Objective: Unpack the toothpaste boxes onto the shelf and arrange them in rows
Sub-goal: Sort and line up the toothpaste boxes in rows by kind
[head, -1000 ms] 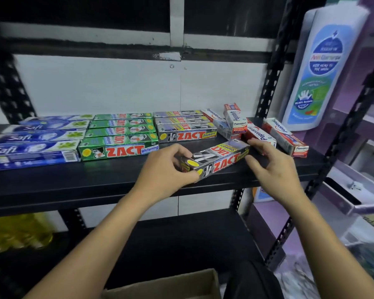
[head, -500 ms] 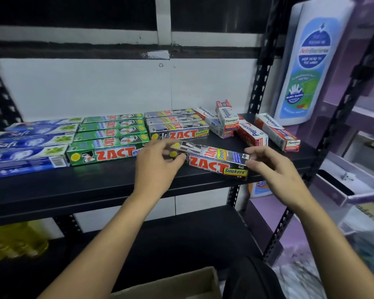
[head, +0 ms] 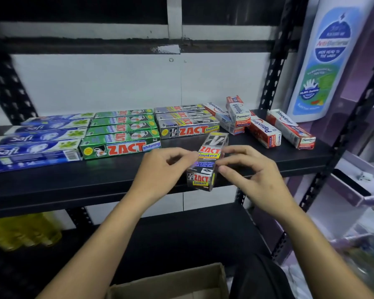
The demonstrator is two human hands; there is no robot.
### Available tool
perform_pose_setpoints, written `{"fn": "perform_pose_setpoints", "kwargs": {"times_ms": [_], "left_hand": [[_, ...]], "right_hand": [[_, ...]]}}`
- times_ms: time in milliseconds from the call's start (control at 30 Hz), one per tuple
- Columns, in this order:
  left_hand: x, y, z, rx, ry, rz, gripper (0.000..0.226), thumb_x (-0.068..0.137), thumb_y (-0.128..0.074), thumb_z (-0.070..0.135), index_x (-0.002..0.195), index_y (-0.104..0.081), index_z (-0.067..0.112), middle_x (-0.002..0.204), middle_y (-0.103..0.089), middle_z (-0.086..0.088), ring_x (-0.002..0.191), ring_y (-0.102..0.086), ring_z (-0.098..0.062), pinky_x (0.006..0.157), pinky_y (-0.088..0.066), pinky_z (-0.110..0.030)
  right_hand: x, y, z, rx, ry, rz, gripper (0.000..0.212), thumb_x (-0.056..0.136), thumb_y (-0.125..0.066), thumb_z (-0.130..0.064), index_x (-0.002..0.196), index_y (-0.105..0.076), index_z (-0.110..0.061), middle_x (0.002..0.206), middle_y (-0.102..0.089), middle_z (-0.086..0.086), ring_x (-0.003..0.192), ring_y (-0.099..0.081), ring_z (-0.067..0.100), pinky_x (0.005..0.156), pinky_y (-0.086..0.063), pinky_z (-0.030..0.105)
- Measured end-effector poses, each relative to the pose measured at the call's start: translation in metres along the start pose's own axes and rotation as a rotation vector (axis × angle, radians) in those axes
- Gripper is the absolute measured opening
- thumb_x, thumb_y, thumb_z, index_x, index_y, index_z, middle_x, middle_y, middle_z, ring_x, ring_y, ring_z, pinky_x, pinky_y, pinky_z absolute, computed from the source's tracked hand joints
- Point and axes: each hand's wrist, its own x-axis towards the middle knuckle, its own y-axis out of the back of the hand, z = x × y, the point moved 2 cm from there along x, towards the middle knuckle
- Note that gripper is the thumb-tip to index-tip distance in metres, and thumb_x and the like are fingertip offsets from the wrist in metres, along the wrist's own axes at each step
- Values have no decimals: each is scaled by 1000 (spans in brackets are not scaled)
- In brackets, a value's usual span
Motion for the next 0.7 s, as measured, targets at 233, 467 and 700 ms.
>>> {"fn": "perform_pose_setpoints", "kwargs": {"times_ms": [233, 467, 700], "left_hand": [[-9, 14, -6, 246, -93, -31, 45, 71, -83, 47, 113, -72, 35, 98, -72, 21, 87, -65, 9, 71, -48, -8], [7, 40, -21, 417, -150, 42, 37, 77, -77, 50, 111, -74, 35, 119, -68, 22, 112, -58, 7, 99, -47, -25], [48, 81, -47, 723, -176, 245, 51, 85, -50, 65, 121, -66, 32, 121, -69, 10, 116, -58, -18, 102, -39, -39]], "right_hand": [[26, -15, 3, -357, 121, -22, 36, 81, -70, -52, 110, -71, -31, 128, -58, -13, 122, -48, 13, 102, -41, 35], [56, -8, 44, -623, 11, -295, 57, 92, -33, -69, 144, -41, -45, 155, -37, -4, 146, -25, 28, 114, -22, 62], [86, -24, 60, -663, -29, -238, 58, 90, -40, -65, 141, -48, -40, 147, -49, 1, 140, -37, 29, 115, -30, 47]]}}
